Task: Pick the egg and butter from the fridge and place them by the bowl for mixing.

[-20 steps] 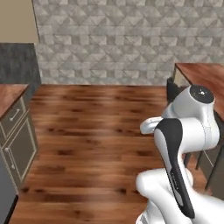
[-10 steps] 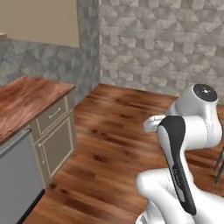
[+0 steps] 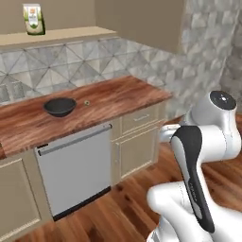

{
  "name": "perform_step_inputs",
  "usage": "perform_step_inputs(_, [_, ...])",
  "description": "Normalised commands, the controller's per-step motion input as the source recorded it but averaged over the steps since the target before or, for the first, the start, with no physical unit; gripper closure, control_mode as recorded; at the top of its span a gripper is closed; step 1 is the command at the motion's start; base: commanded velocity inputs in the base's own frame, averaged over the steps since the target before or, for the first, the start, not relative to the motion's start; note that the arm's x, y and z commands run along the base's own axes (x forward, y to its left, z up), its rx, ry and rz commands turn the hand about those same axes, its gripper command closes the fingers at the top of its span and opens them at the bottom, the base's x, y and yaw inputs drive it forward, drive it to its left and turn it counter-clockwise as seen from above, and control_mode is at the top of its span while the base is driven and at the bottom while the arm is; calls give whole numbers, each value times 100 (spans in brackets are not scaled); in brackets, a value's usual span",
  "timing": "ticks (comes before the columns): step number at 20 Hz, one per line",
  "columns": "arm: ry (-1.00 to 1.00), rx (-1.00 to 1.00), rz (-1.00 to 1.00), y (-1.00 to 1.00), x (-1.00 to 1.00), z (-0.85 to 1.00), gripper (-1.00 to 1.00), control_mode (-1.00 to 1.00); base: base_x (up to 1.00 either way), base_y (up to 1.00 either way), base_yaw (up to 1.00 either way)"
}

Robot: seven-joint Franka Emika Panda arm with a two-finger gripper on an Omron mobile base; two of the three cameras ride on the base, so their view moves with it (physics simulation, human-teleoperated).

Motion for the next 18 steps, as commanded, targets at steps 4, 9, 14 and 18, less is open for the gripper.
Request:
perform_step_inputs(4, [0,0,0,0,0,0,100,100,89,-11,80])
perform_step_inputs(9, [0,0,0,0,0,0,100,100,96,-72,41])
perform_step_inputs(14, [0,0,0,0,0,0,100,100,82,-49,15])
perform_step_inputs(18, [0,0,0,0,0,0,100,100,73,-2,8])
